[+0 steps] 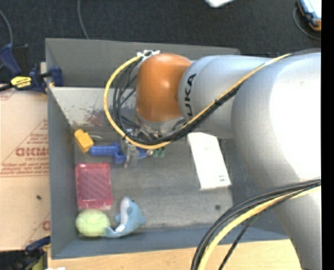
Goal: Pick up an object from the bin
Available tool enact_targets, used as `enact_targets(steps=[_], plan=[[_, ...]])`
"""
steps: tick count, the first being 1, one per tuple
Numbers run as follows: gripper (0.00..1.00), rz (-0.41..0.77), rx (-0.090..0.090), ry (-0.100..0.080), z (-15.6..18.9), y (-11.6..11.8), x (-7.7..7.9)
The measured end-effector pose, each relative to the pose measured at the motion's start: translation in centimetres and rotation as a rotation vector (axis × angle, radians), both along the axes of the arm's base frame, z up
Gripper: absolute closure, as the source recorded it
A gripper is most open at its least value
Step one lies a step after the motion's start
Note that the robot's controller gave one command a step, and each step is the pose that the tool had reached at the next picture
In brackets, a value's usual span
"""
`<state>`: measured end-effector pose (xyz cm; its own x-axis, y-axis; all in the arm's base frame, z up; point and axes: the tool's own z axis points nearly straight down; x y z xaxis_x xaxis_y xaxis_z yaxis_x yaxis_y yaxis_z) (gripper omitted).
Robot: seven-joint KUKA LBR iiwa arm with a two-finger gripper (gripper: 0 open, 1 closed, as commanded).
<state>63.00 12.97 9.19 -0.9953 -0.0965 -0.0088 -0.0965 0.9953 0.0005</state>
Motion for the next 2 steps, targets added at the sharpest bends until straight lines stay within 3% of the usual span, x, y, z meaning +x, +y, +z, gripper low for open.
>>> enact_targets(steps=[2], plan=[[1.00, -0.001, 0.000, -0.001, 3.6, 0.0, 0.0]])
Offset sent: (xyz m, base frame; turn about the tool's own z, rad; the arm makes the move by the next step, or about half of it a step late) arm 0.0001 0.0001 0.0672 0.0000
